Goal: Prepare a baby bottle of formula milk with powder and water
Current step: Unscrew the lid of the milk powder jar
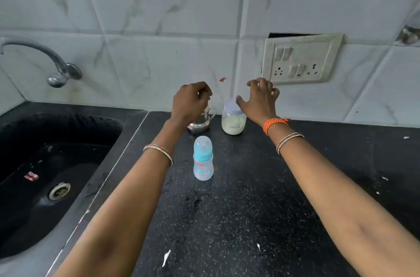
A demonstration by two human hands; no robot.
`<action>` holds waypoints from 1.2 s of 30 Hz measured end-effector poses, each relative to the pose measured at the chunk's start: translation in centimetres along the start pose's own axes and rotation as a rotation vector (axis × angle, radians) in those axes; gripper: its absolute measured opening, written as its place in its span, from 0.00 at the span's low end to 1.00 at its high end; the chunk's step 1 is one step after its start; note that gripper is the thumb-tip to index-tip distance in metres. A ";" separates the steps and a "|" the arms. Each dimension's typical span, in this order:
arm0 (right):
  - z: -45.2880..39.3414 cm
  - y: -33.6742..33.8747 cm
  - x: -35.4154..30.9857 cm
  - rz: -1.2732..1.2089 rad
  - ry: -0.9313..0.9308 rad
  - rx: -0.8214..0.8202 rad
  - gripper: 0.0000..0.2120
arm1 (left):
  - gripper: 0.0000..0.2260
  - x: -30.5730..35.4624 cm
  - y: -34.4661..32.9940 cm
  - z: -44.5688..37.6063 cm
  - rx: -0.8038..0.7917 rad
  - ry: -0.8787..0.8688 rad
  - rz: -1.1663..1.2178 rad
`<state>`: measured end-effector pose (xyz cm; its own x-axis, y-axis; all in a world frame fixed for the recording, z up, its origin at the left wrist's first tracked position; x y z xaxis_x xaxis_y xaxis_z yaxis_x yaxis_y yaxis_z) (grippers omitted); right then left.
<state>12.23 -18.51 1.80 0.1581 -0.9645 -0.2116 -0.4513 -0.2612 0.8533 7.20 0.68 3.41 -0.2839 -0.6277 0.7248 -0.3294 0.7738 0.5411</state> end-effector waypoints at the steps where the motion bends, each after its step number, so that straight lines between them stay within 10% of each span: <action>1: -0.2 -1.7 0.5 0.019 -0.043 -0.096 0.28 | 0.10 -0.8 -0.5 -0.4 -0.009 0.022 0.016; 8: -1.5 -10.1 0.7 -0.001 -0.137 -0.442 0.40 | 0.09 -5.6 -2.8 -1.4 -0.023 0.110 0.099; 27: 7.7 0.3 -0.8 0.024 -0.091 -0.263 0.38 | 0.10 2.2 0.7 10.4 0.128 0.010 0.584; 32: 13.5 1.1 -0.7 0.078 -0.077 -0.381 0.42 | 0.09 1.6 -3.6 17.8 -0.062 0.028 0.500; 36: 16.7 1.5 -2.3 0.142 -0.027 -0.358 0.42 | 0.31 -3.1 -8.9 21.3 -0.283 0.135 0.460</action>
<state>-3.52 -17.34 -4.37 0.0909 -0.9920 -0.0873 -0.1310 -0.0988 0.9865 -8.13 -6.11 -12.73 -0.2172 -0.2174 0.9516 0.0618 0.9699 0.2356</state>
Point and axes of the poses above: each hand's wrist, its own z-axis away from the middle knuckle, its own y-axis out of the back of the hand, x = y × z, the point moved 8 cm from there along -z, towards the middle knuckle, and after that the axes turned 7 degrees about z, right-handed, at the moved point
